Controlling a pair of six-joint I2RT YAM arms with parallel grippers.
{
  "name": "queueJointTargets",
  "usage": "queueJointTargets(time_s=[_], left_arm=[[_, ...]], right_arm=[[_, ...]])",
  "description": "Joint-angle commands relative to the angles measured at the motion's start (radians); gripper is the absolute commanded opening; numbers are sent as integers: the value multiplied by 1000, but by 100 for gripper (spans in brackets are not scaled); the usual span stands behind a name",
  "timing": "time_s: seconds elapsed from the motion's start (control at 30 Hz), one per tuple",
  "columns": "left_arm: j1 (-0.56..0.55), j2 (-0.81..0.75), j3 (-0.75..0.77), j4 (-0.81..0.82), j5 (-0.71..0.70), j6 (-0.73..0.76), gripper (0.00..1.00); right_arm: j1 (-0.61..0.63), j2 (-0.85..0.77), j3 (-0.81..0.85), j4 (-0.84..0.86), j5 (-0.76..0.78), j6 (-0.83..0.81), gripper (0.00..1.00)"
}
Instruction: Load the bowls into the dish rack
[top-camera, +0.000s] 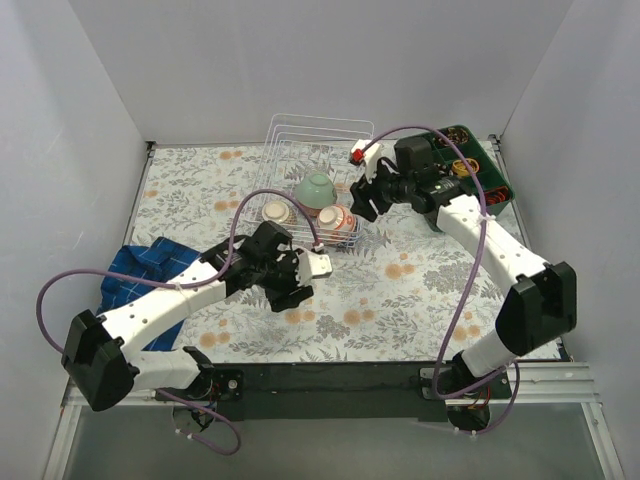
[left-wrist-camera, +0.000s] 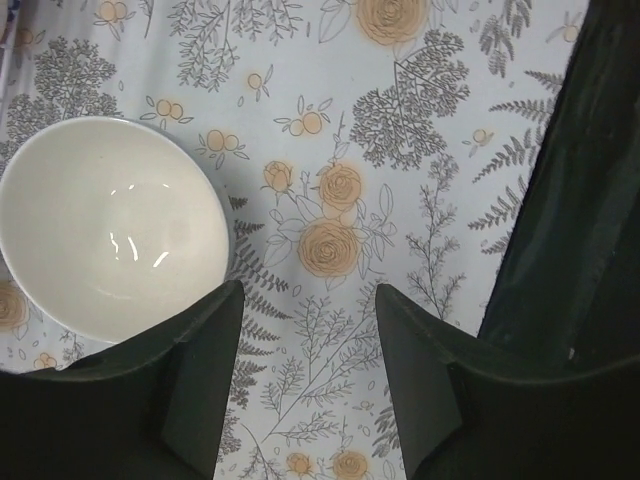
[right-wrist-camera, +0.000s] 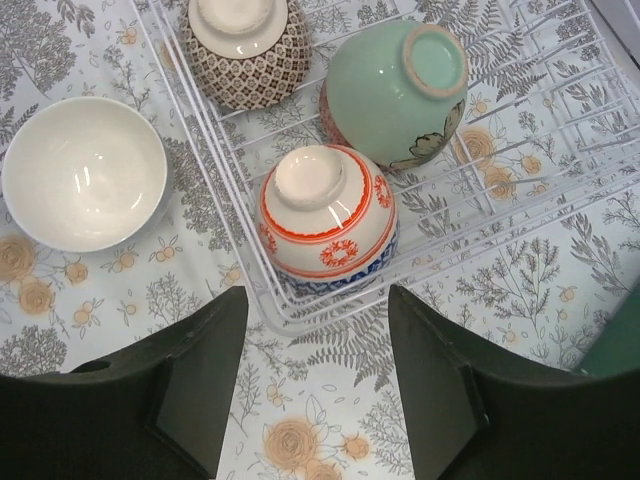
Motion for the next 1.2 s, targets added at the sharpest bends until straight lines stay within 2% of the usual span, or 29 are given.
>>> queueJointTargets(time_s=[0.0,0.3,0.53,0.73,0.97,1.0,1.03,1.13,1.17], left_arm=[[-64,-5,-14,207,-225,-144,54],[-75,70,-69,295,-294,-137,50],[-75,119,-84,333,-319,-149,46],[-75,148,-94,338,-319,-161,35],[-75,159,-103,329,-306,-157,31],[-75,162,-103,327,-305,-157,30],[-75,167,-103,327,-302,-157,22],[-75,173,-89,307,-274,-152,8],[-75,181,-86,301,-266,-151,8]], right_arm=[[5,-106,-57,-13,44,-32,66],[-6,-245,-189,4,50,-54,67],[-53,-262,-206,21,37,-37,67],[-75,-270,-214,32,26,-27,67],[-87,-278,-229,41,18,-18,67],[-89,-278,-229,41,18,-18,67],[-93,-278,-229,41,17,-18,67],[-101,-284,-232,41,18,-20,67],[-101,-284,-235,41,18,-18,67]])
